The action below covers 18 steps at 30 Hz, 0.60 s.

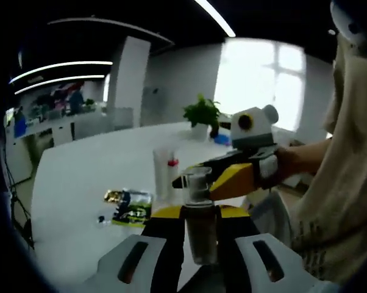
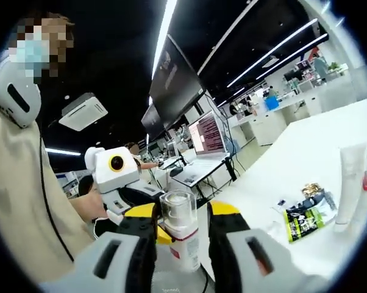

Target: Arrange the skincare products in the storage area until every visible bottle or jar stands upright without overlapping.

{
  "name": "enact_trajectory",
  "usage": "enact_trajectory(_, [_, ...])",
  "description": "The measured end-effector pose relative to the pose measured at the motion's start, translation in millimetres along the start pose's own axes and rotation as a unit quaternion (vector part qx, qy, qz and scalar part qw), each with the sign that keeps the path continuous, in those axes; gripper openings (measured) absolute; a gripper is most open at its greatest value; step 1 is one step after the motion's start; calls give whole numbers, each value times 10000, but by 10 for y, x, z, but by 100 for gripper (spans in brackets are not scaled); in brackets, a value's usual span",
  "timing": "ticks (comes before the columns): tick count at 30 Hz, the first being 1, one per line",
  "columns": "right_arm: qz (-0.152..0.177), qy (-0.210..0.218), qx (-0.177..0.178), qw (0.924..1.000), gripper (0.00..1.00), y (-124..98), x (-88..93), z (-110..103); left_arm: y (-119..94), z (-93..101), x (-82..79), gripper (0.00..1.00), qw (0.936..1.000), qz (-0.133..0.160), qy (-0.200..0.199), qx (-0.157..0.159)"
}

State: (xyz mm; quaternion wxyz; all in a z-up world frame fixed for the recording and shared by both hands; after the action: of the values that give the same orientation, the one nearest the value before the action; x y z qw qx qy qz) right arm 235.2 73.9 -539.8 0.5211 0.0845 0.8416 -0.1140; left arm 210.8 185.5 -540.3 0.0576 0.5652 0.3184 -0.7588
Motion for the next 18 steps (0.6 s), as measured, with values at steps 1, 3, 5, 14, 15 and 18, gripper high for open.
enact_trajectory(1, [-6,-16,23,10000,32,-5,2,2,13,5,-2,15,10000,-10,18,7])
enact_trajectory(3, [-73,-103,121,9998,31,-23,21,14,41,12,-6,15,10000,-31,47,36])
enact_trajectory(5, [-91,-107,157,9998,28,-40,37,16,58,18,-10,15,10000,-30,57,73])
enact_trajectory(14, [-2,-66,403,9992,21,-131,54,34,134,32,-17,16,9997,-35,137,208])
enact_trajectory(15, [2,-96,425,9991,21,-144,50,33,142,36,-22,16,9996,-24,171,236])
enact_trajectory(18, [32,-157,506,9986,21,-182,32,27,176,48,-45,16,9991,37,288,306])
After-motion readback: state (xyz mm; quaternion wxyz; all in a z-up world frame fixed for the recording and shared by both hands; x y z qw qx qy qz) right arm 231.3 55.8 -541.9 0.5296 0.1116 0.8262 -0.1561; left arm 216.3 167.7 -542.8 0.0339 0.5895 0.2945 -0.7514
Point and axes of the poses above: the point that each gripper's makers call its tool centre point, and the gripper's own axes: y roughly forward along the fingers, z roughly to its right, x roughly out of its underside, the point moved 7 cm from there along -y, roughly backward along the fingers, and after that the axes turned 6 degrees about -z, right-handed, at the moved point
